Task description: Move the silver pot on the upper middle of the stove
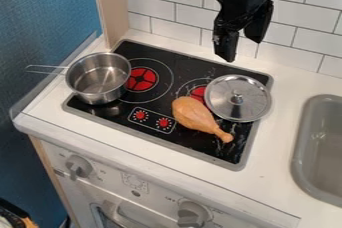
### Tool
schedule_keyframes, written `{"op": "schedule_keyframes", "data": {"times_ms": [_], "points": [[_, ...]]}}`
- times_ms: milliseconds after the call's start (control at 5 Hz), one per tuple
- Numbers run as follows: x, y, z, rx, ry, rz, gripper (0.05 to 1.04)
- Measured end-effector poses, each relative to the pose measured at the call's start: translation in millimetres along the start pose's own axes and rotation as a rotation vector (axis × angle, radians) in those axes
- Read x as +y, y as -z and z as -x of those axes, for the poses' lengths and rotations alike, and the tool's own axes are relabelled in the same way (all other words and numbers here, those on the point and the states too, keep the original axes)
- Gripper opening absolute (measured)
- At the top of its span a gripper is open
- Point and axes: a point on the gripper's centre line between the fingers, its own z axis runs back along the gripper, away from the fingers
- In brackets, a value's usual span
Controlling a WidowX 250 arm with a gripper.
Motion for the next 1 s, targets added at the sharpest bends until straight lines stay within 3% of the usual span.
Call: {"op": "schedule_keyframes", "data": {"times_ms": [200,400,600,800,1000], "points": [[5.6,14.4,2.2,0.007,0.001,-0.042,1.001],[22.9,15.9,-8.9,0.003,-0.051,-0.06,1.001],[43.5,-1.4,-39.3,0.02,-0.188,0.005,1.001],[68.9,-9.0,-61.6,0.01,-0.288,0.017,1.001],[101.9,-1.5,-88.9,0.024,-0.416,0.005,1.001]]}}
